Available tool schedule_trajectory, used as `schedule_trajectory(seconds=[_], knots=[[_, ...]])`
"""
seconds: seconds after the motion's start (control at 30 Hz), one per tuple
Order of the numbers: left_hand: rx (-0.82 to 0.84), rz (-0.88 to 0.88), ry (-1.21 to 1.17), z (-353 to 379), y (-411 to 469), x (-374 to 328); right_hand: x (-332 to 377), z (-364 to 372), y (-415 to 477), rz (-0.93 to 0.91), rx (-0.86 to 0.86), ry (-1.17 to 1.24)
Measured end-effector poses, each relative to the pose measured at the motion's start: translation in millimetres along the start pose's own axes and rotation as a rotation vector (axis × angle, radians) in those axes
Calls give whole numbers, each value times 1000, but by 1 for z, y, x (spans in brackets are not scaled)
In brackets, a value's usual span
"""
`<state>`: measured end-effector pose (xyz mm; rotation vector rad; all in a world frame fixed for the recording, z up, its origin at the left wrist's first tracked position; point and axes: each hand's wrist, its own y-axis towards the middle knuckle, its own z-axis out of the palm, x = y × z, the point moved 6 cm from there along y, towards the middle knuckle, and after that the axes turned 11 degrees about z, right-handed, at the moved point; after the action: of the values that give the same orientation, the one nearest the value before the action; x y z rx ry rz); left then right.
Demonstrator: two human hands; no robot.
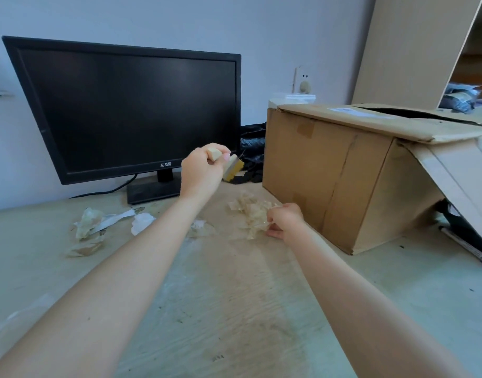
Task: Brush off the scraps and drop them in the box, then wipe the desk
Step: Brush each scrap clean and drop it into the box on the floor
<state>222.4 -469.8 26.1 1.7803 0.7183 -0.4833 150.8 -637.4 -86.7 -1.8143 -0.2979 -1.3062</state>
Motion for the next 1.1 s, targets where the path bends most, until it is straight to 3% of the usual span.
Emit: schedule_trajectory(seconds=[0.33,0.87,1.1], knots=[[262,-129,35,45,-24,21,-3,-4,5,-32,-44,-70],[98,-436,-339,31,-40,7,-4,-10,-13,31,52,77],[78,-450,-396,18,-61,-22,-11,-30,-48,5,71,99]])
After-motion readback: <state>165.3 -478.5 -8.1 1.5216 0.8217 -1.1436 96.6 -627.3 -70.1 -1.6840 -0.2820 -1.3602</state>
